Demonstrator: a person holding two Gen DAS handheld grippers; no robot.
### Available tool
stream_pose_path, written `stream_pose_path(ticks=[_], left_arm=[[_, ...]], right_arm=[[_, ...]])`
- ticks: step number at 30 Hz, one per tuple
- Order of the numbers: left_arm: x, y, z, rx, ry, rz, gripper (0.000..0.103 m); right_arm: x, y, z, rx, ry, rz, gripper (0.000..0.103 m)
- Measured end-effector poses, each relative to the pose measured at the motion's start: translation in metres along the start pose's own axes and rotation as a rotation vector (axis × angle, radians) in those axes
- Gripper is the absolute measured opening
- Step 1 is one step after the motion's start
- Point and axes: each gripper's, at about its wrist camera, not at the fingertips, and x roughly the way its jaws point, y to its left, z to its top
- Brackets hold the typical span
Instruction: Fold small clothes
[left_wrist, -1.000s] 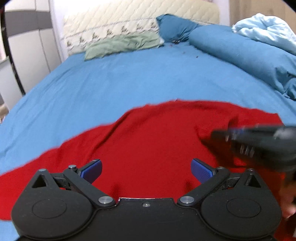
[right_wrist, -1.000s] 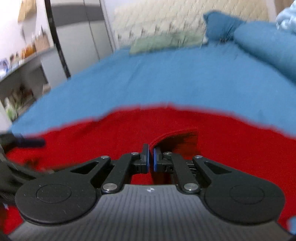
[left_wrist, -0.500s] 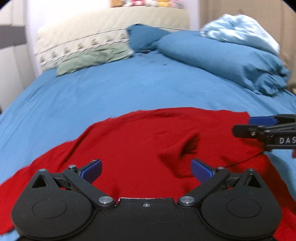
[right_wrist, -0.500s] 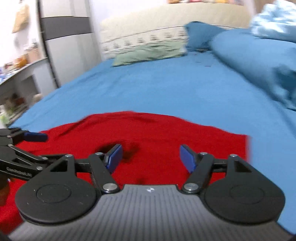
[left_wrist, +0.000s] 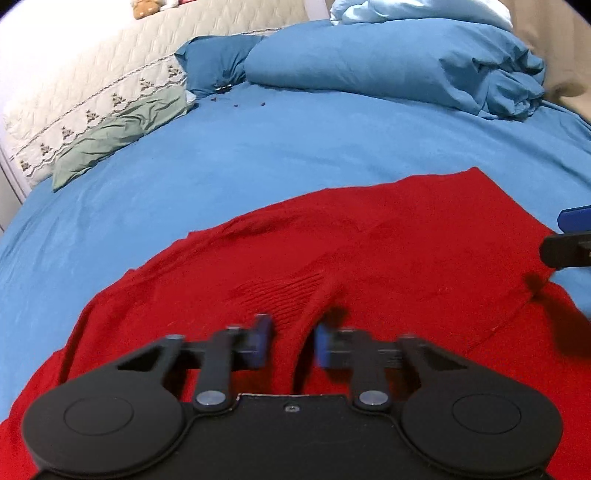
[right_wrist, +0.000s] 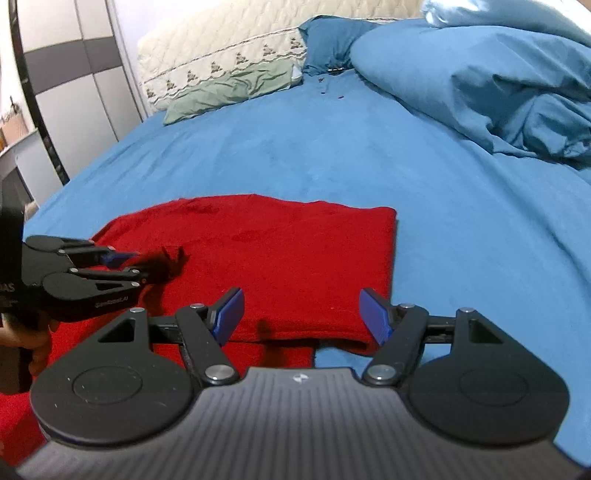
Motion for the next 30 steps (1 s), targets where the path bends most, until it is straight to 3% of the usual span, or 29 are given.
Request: stream_pose_path(ticks=[3,6,10,11,13,16,17,19,20,21,22,24,27,30], left_arm=[[-0.011,0.011,0.001,-0.077,-0.044,0.001,0.008],[-0.024,0.037,-0.007,-0.264,-0.079,0.019,0.007],[-0.030,0.073,-0.041,-0.505,-0.077,0.008,0.010],[-0.029,0.079,-0.051,-0.541,-0.070,-0.003,0.013],[-0.025,0.085,-0.066,-0.580,-0.049,-0.035,0.043],[-0.026,0.085,-0.072,-0.570,-0.081,-0.087,0.059],[-0.025,0.084,-0.071,-0.561,-0.088,-0.088,0.060],[-0.024,0.080,-0.068,-0.558,-0.086,-0.082,0.055],[-0.022,0.080,-0.066,-0.561,-0.089,-0.080,0.046],[-0.022,0.079,-0.064,-0.562,-0.090,-0.077,0.009],[-0.022,0.079,-0.061,-0.565,-0.083,-0.076,0.004],[-0.027,0.081,-0.052,-0.574,-0.112,-0.069,0.004],[-0.049,0.091,-0.031,-0.576,-0.202,-0.031,0.004],[-0.088,0.110,-0.022,-0.549,-0.308,0.077,0.004]], right_arm=[[-0.003,-0.002,0.006,0.021,-0.016,-0.006,0.085],[-0.008,-0.007,0.008,0.054,-0.037,-0.003,0.085],[-0.014,-0.012,0.011,0.072,-0.058,-0.014,0.085],[-0.015,-0.014,0.012,0.076,-0.058,-0.019,0.085],[-0.014,-0.019,0.012,0.091,-0.059,-0.023,0.085],[-0.014,-0.023,0.011,0.105,-0.053,-0.028,0.085],[-0.013,-0.024,0.012,0.106,-0.052,-0.031,0.085],[-0.012,-0.024,0.011,0.106,-0.045,-0.033,0.085],[-0.011,-0.024,0.010,0.105,-0.041,-0.036,0.085],[-0.009,-0.024,0.010,0.102,-0.035,-0.040,0.085],[-0.008,-0.024,0.010,0.096,-0.029,-0.045,0.085],[-0.004,-0.022,0.008,0.071,-0.010,-0.060,0.092],[0.001,-0.018,0.003,0.006,0.019,-0.084,0.094],[0.005,-0.011,-0.003,-0.053,0.025,-0.085,0.094]])
